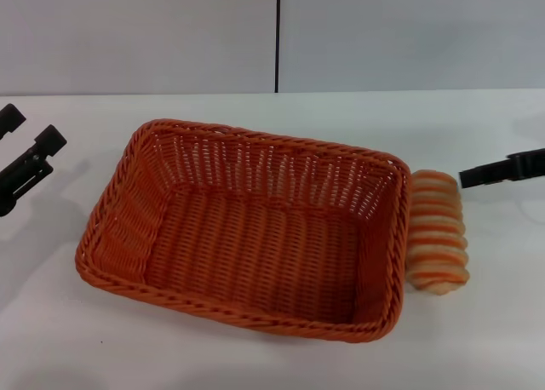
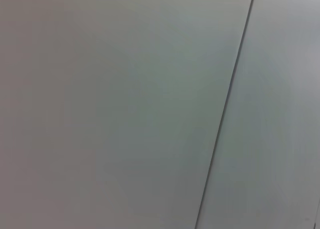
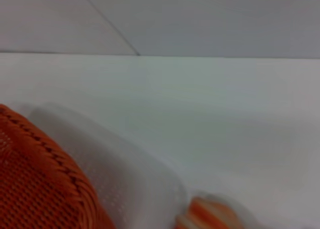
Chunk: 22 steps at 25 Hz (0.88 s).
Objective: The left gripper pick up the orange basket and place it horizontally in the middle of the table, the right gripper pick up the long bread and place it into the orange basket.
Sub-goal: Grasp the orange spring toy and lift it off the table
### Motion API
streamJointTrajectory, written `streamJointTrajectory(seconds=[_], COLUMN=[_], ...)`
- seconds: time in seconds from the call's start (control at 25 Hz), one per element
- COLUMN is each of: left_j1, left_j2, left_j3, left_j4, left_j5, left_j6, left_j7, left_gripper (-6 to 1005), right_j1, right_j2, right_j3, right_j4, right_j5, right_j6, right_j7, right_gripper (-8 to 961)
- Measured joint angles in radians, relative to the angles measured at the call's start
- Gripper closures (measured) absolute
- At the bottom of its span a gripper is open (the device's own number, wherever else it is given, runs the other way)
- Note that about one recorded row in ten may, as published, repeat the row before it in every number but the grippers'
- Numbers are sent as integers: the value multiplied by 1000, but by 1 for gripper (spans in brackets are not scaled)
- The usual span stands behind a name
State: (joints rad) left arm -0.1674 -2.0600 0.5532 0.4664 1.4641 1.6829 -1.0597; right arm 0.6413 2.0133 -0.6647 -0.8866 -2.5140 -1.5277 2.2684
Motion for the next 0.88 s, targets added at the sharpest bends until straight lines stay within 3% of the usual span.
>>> streamJointTrajectory(seconds=[0.32, 0.8, 0.88], left_j1=[7, -1, -6], left_j2=[0, -1, -1], left_j3=[-3, -12, -14], left_j4=[-11, -12, -12], left_j5=[-10, -11, -11], left_j6=[14, 12, 12], left_j7=[8, -1, -2], left_gripper=[172, 172, 172], right_j1=[58, 81, 82], right_j2=[-4, 12, 13], right_j3=[-21, -39, -39], right_j4=[134, 189, 193], right_j5=[-2, 3, 4], right_j6=[93, 136, 141], right_j7=[-50, -80, -82], right_gripper=[438, 439, 499])
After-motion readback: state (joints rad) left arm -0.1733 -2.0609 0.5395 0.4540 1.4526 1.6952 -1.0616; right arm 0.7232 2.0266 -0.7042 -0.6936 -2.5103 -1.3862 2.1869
